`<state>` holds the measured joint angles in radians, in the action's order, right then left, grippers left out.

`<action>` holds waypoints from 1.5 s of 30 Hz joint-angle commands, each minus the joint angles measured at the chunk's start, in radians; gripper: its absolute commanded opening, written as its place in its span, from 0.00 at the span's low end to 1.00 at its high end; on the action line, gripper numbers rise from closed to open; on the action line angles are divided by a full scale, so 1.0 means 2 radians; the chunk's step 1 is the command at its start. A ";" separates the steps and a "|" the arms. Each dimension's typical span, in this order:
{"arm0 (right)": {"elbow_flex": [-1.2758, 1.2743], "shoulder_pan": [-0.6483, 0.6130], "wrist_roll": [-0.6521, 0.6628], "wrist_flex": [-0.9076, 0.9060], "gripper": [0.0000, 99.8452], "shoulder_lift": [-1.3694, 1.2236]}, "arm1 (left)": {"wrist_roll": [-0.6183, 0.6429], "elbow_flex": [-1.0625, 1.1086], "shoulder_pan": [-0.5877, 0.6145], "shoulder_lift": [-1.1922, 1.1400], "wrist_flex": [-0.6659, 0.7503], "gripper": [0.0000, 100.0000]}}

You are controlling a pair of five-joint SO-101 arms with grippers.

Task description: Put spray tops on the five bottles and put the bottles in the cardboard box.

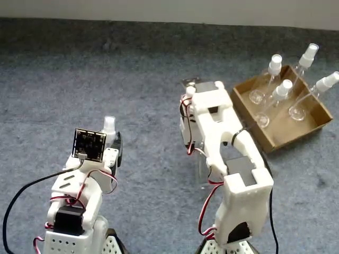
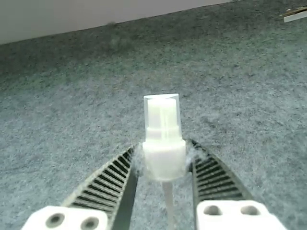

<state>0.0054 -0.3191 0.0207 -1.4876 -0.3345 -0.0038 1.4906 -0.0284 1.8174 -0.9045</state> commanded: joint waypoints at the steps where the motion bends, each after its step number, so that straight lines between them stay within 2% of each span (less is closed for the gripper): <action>1: 0.001 -0.007 -0.007 0.001 0.24 0.009 | 0.005 -0.003 0.005 0.003 0.008 0.04; 9: -0.007 -0.007 -0.003 0.020 0.22 0.011 | 0.005 -0.003 0.005 0.003 0.008 0.04; 15: -0.003 -0.003 -0.003 0.019 0.05 0.013 | 0.005 -0.003 0.005 0.003 0.008 0.04; 18: 0.001 -0.003 -0.003 0.001 0.05 0.014 | 0.005 -0.003 0.005 0.003 0.008 0.04; 29: 0.185 -0.006 -0.002 -0.133 0.05 0.099 | 0.005 -0.003 0.005 0.003 0.008 0.04; 45: 0.212 -0.006 -0.003 -0.138 0.05 0.384 | 0.005 -0.003 0.005 0.003 0.008 0.04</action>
<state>0.3705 -0.3222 0.0207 -1.7469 0.3130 -0.0038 1.4906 -0.0284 1.8174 -0.9045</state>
